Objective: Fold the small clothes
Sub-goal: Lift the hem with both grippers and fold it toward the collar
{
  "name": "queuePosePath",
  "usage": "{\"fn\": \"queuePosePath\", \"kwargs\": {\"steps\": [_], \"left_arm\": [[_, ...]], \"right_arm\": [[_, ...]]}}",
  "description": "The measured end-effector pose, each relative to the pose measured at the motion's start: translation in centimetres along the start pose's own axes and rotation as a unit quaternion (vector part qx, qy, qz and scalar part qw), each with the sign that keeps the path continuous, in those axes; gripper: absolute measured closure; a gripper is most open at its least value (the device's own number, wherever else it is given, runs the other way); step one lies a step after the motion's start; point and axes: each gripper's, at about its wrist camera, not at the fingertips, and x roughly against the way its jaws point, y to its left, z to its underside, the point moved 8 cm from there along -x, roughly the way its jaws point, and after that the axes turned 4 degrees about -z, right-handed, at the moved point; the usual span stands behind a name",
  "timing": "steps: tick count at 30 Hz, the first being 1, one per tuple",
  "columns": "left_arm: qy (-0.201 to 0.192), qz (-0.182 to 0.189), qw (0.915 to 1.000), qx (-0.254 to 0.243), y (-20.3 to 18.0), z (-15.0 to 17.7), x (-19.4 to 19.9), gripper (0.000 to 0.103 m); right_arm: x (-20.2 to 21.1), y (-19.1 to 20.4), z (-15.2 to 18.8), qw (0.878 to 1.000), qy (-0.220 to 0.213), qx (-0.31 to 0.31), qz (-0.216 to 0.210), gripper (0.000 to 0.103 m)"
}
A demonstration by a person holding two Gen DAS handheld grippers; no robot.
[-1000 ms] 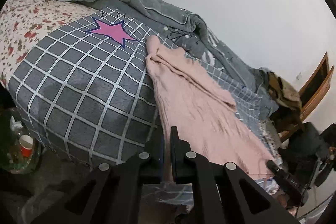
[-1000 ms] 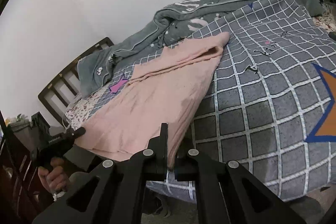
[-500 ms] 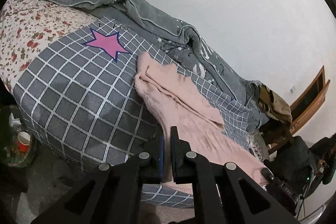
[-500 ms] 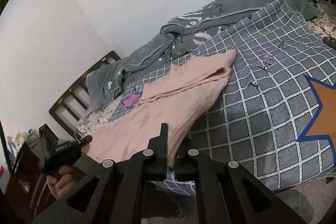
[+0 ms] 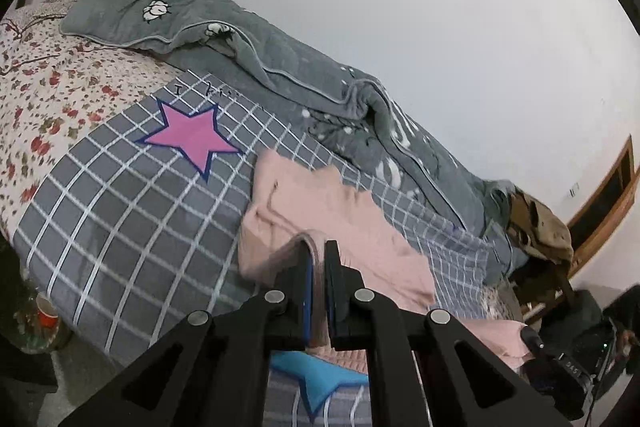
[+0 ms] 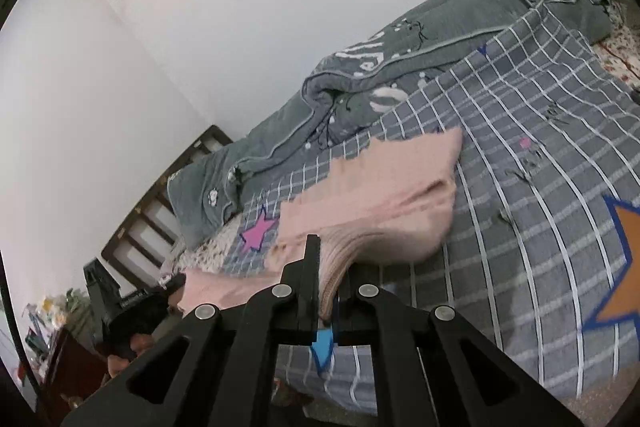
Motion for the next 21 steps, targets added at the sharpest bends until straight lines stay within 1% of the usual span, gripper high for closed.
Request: {"fn": "queuePosePath", "kwargs": {"steps": [3, 4, 6, 13, 16, 18, 19, 20, 21], "left_arm": [[-0.003, -0.009, 0.9999, 0.01, 0.2, -1.8, -2.7, 0.097], [-0.001, -0.012, 0.9999, 0.012, 0.2, -2.4, -3.8, 0.097], [0.002, -0.017, 0.9997, 0.017, 0.0, -3.7, -6.6, 0.097], [0.012, -0.042, 0.999, 0.005, -1.5, -7.7, -16.1, 0.097], [0.026, -0.049, 0.9984, 0.007, -1.4, -8.7, -20.2, 0.096], [0.039, -0.043, 0.9982, 0.014, -1.3, -8.8, -22.8, 0.095], [0.051, -0.037, 0.9978, 0.02, -1.1, -8.8, -24.1, 0.095], [0.056, -0.041, 0.9974, 0.022, -0.9, -8.7, -24.8, 0.092], [0.057, -0.05, 0.9969, 0.021, -0.5, -8.6, -25.4, 0.088]], "right_arm": [[-2.1, -0.2, -2.3, 1.0, -0.008, -0.008, -0.007, 0.099], [-3.4, -0.5, -3.3, 1.0, -0.009, -0.011, -0.008, 0.099], [-5.1, -1.1, -4.5, 1.0, -0.011, -0.015, -0.007, 0.099], [-13.6, -5.8, -8.7, 0.999, -0.001, -0.031, 0.008, 0.099], [-17.9, -8.4, -10.1, 0.999, 0.019, -0.026, 0.036, 0.099], [-19.8, -10.1, -10.5, 0.998, 0.032, -0.03, 0.055, 0.098], [-20.9, -11.1, -10.6, 0.996, 0.039, -0.036, 0.065, 0.097], [-22.1, -12.4, -10.5, 0.995, 0.049, -0.043, 0.077, 0.092], [-22.7, -13.2, -10.3, 0.994, 0.055, -0.047, 0.085, 0.09]]}}
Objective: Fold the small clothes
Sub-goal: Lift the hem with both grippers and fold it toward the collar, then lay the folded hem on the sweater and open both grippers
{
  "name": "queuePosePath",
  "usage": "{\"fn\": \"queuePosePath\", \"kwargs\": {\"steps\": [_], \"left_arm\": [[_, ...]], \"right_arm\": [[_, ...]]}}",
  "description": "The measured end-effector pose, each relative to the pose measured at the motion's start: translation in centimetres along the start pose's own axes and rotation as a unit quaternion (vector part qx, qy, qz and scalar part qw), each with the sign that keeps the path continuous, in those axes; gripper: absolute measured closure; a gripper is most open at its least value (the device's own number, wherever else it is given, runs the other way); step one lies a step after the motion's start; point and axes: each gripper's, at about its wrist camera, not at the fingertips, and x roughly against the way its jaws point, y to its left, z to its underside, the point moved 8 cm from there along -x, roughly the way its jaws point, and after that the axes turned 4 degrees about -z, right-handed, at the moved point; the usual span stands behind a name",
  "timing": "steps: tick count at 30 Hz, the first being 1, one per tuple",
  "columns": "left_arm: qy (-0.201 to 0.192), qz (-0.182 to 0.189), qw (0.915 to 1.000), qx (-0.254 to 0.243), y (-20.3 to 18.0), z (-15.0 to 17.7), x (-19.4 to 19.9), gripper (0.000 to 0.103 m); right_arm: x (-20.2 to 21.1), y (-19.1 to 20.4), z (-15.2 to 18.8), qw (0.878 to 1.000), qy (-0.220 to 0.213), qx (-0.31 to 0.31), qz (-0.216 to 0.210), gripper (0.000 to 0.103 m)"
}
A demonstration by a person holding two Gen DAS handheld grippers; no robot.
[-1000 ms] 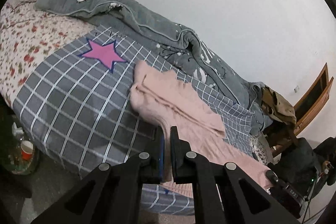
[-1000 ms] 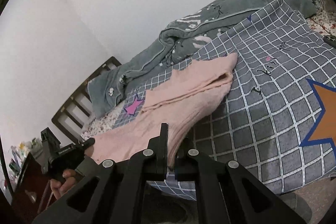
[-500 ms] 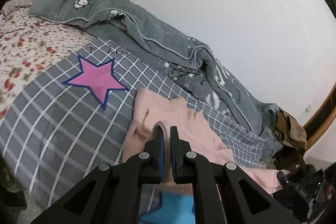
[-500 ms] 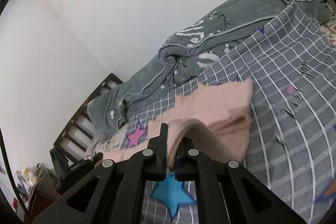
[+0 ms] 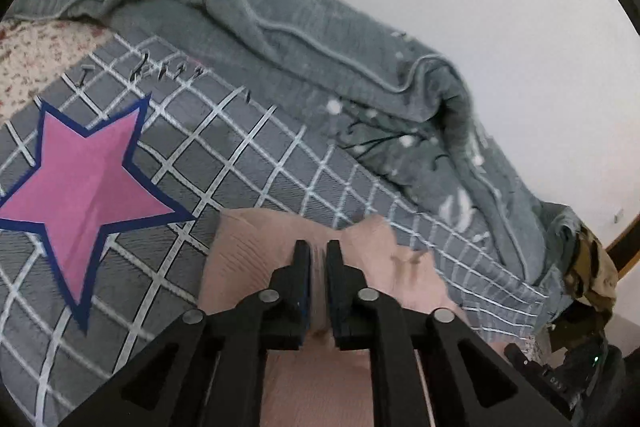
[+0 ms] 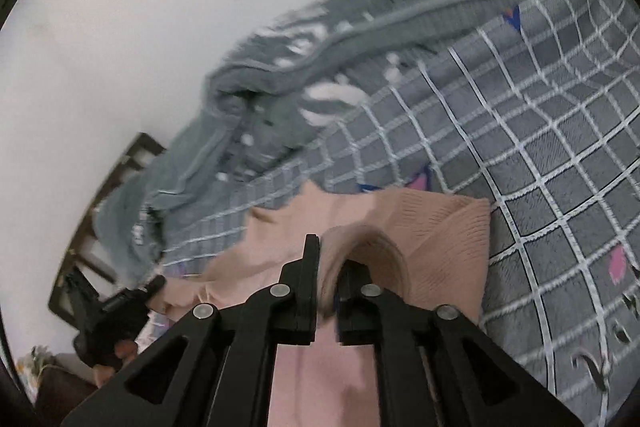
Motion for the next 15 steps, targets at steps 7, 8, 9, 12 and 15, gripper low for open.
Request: {"fn": "queuePosePath", "kwargs": {"steps": [7, 8, 9, 12, 15], "left_arm": [[-0.007, -0.021, 0.9997, -0.011, 1.2, 0.2, -1.4, 0.051], [-0.008, -0.023, 0.9996, -0.012, 1.3, 0.3, -1.3, 0.05], [-0.009, -0.023, 0.9996, -0.011, 1.4, 0.3, -1.2, 0.05], [-0.012, -0.022, 0.9996, -0.015, 1.4, 0.9, -0.5, 0.048], [-0.014, -0.025, 0.9991, -0.03, 1.3, 1.7, 0.3, 0.047]], "right_arm": [[-1.4, -3.3, 0.5, 1.0, 0.017, 0.016, 0.021, 0.062], [-1.3, -3.5, 0.5, 0.999, 0.018, 0.018, 0.023, 0.062], [-1.2, -3.4, 0.6, 0.999, 0.021, 0.022, 0.024, 0.062], [-0.6, -3.7, 1.1, 0.998, 0.021, 0.036, 0.035, 0.062], [0.6, -3.5, 1.6, 0.997, 0.015, 0.058, 0.044, 0.062]]}}
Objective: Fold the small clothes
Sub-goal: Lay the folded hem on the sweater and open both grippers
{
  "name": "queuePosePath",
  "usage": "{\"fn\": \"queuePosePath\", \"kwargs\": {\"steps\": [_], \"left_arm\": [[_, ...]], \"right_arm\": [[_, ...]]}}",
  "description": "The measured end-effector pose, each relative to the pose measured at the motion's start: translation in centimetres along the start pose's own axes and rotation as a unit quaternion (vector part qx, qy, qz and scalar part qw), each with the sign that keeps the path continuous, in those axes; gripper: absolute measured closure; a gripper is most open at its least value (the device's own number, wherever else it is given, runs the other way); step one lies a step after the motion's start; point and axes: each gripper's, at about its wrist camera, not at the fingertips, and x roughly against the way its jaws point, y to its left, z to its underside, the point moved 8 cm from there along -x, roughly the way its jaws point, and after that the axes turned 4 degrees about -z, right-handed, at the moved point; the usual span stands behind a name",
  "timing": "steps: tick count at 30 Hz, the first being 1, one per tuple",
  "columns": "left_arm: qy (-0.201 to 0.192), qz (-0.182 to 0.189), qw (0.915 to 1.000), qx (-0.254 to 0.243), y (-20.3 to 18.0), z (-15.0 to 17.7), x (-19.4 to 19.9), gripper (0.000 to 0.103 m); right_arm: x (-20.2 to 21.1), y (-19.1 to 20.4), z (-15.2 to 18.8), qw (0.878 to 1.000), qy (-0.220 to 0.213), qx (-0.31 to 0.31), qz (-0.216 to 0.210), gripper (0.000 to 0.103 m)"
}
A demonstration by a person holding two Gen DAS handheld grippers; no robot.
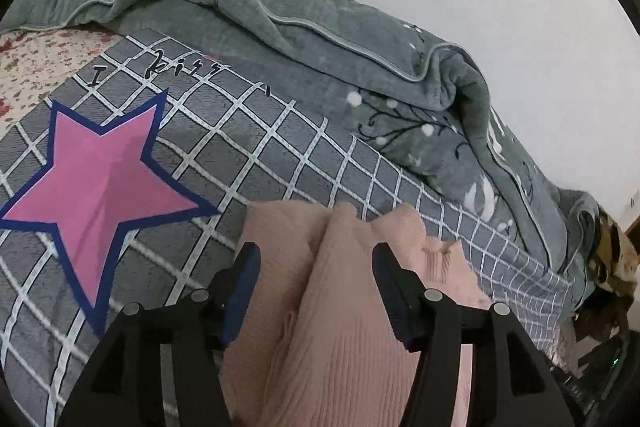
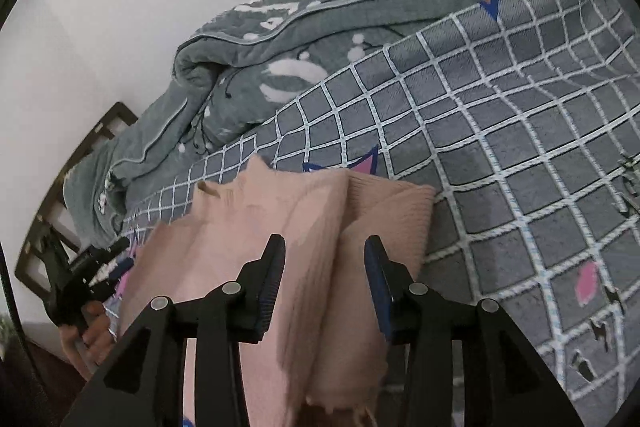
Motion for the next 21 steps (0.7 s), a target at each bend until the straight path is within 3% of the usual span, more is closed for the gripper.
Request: {"fn": "queuePosePath", "kwargs": {"steps": [6, 13, 17, 21], "left_arm": [[0.002, 0.001, 1.0, 0.002, 0.4, 1.5, 2.1, 0.047], [-0.025, -0.011, 0.9994, -0.02, 2.3, 4.8, 6.6, 0.047], [-0.004, 0.005, 1.0, 0.0, 4.4, 7.9, 8.7, 0.048], [-0.005, 0.009, 0.9999, -0.014, 5.1, 9.3, 10.2, 0.048]], "right_arm": [[3.0, 1.6, 0.9, 0.998, -0.023, 0.054, 0.035, 0.062], [6.3, 2.7, 5.5, 0.997, -0.028, 0.07, 0.028, 0.062], [7.1, 2.7, 8.2, 0.999, -0.011, 0.048, 0.016, 0.065], [8.5, 3.5, 9.6, 0.997, -0.019, 0.075, 0.023, 0.065]]}}
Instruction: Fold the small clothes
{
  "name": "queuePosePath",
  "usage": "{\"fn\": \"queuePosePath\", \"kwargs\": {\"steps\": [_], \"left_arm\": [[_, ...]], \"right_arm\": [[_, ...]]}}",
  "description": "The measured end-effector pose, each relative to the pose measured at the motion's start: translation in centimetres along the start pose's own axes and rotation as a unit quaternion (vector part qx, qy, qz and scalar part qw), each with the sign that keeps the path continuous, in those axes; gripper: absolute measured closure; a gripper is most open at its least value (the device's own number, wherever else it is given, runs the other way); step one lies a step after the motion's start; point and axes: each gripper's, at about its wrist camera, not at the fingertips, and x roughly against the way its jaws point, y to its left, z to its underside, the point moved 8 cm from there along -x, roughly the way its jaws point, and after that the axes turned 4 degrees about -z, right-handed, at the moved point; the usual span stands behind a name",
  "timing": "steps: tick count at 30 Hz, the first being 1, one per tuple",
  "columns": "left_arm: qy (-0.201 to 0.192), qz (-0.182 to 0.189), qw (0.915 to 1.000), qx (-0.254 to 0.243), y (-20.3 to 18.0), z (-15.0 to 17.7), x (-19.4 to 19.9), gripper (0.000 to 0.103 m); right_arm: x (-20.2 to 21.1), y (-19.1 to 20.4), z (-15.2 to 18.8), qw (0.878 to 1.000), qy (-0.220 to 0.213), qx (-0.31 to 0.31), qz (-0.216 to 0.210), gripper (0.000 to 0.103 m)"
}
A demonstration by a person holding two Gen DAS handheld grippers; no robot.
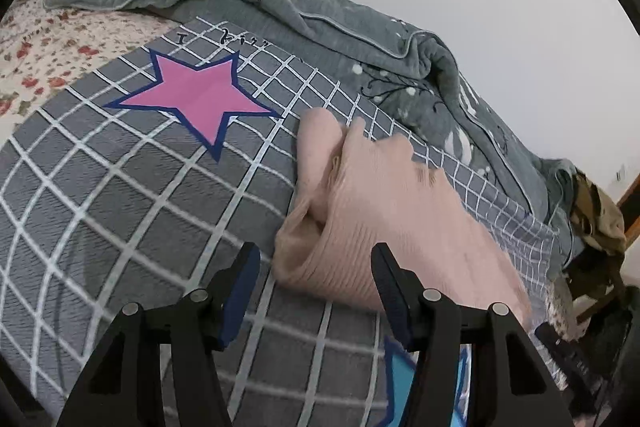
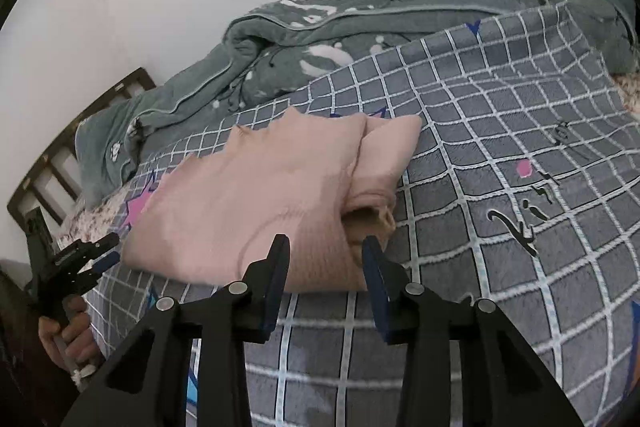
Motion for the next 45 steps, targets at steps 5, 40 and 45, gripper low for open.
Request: {"fn": "queuePosePath", "kwargs": {"steps": [5, 40, 45], "left_arm": [[-0.012, 0.003, 0.9996, -0.027, 0.2, 0.1, 0.6, 0.053], [0.005, 0.024, 0.9993, -0.029, -0.4, 0.3, -0.6, 0.083], [0.0, 0.036, 0.9987, -0.036, -1.1, -0.2, -1.3, 0.048]], "right_arm": [[0.6, 0.2, 0.7, 1.0, 0.002, 0.0, -0.001, 0.065], [-1.4, -1.2, 0.5, 1.0, 0.005, -0.016, -0.01, 0.081], [-0.5, -1.0, -0.7, 0.999, -0.028, -0.02, -0.01, 0.061]]}}
